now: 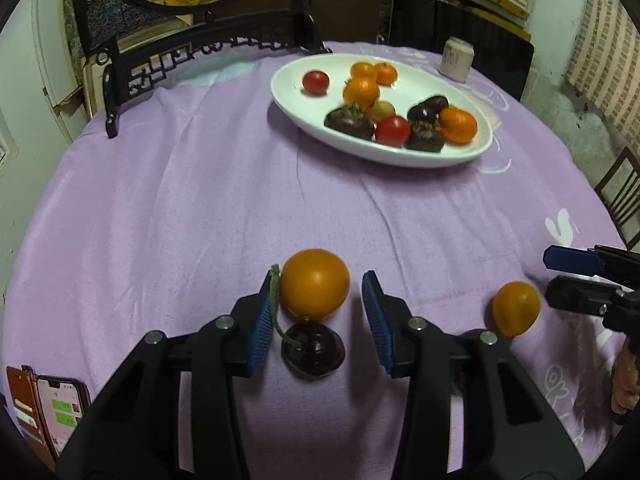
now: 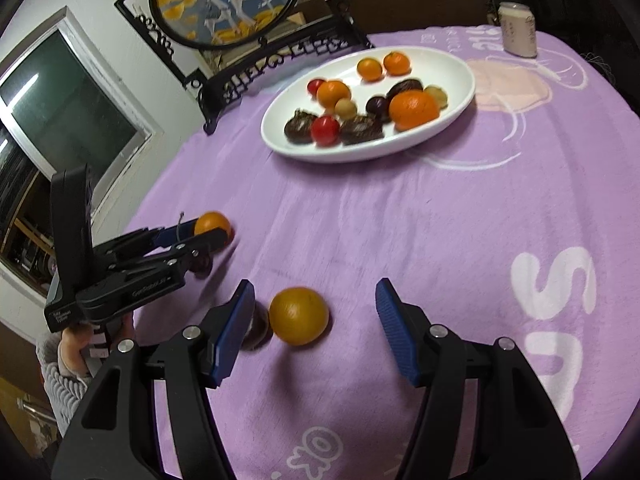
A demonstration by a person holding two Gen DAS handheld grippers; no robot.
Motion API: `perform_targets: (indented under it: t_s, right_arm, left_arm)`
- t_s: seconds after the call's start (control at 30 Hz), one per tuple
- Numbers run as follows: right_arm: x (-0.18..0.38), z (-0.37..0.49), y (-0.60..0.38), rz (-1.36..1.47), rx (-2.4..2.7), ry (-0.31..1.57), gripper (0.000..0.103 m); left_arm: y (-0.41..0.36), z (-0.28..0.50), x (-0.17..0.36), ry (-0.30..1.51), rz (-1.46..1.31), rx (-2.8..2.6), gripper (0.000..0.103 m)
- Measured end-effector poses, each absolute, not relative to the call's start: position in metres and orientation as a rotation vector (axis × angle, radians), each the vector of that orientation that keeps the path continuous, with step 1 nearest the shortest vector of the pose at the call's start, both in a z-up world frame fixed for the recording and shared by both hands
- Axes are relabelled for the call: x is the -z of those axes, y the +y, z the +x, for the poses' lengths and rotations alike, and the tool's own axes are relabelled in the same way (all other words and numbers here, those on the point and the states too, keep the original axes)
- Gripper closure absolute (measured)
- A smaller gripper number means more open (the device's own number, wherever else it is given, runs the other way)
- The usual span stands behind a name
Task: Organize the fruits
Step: 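Grasp an orange with the left tool while the right tool grasps a yellow-orange fruit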
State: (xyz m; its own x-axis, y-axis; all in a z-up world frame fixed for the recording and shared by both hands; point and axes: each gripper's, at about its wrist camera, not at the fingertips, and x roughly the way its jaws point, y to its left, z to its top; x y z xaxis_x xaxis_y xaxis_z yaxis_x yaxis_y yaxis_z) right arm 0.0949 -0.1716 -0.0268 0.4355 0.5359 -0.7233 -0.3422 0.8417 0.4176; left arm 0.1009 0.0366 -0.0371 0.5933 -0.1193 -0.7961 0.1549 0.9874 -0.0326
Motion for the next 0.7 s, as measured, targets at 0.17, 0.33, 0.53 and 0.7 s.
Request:
perform_targets:
  t_s: [0.17,0.33,0.53,0.7]
  right_arm:
    - [0.035,0.094,-0.167,0.220,-0.557,1.002,0.044]
    - [0.043,0.095,-0.166,0.241,-0.576,1.034,0.051]
    - [0.049,0.093,-0.160,0.234,-0.606,1.055,0.064]
    - [0.050,0.091,-0.156,0.214,-0.614,1.046,0.067]
  left_arm:
    - [0.032,0.102,0.046,0.948,0.063,0.169,0.059]
    - [0.037,0.103,0.044,0.944,0.021,0.183,0.066]
    - [0.034,0.102,0.043,0.939,0.024,0.194,0.067]
    - [0.031,0.100,0.040,0.925,0.033,0.202,0.067]
